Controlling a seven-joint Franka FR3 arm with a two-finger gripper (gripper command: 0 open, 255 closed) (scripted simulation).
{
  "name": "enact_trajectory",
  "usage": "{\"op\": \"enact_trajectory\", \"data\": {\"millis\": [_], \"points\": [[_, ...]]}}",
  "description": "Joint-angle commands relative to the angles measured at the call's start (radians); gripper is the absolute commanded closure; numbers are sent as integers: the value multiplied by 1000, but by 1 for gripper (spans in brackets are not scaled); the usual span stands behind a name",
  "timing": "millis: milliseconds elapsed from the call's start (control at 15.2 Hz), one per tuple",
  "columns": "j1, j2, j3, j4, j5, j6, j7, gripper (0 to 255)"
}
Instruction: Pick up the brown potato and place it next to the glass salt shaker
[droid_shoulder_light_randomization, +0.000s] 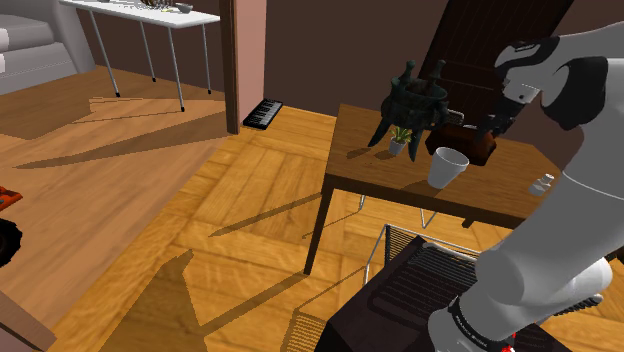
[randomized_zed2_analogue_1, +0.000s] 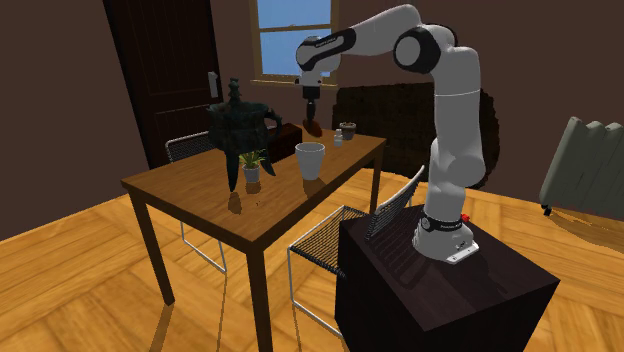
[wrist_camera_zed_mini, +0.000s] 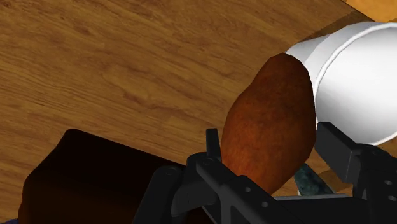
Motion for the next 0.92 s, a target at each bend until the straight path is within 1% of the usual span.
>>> {"op": "enact_trajectory", "data": {"millis": [0, 198, 396, 594, 660, 858], "points": [[-37, 33, -16, 37, 19, -17, -54, 255], [-103, 102, -34, 116, 59, -50, -133, 255], [-180, 179, -43, 211, 102, -90, -208, 255], [-268, 266, -45, 325, 147, -138, -275, 255], [-316, 313, -44, 391, 171, -166, -305, 255], [-309, 311, -40, 349, 170, -125, -310, 255]]}}
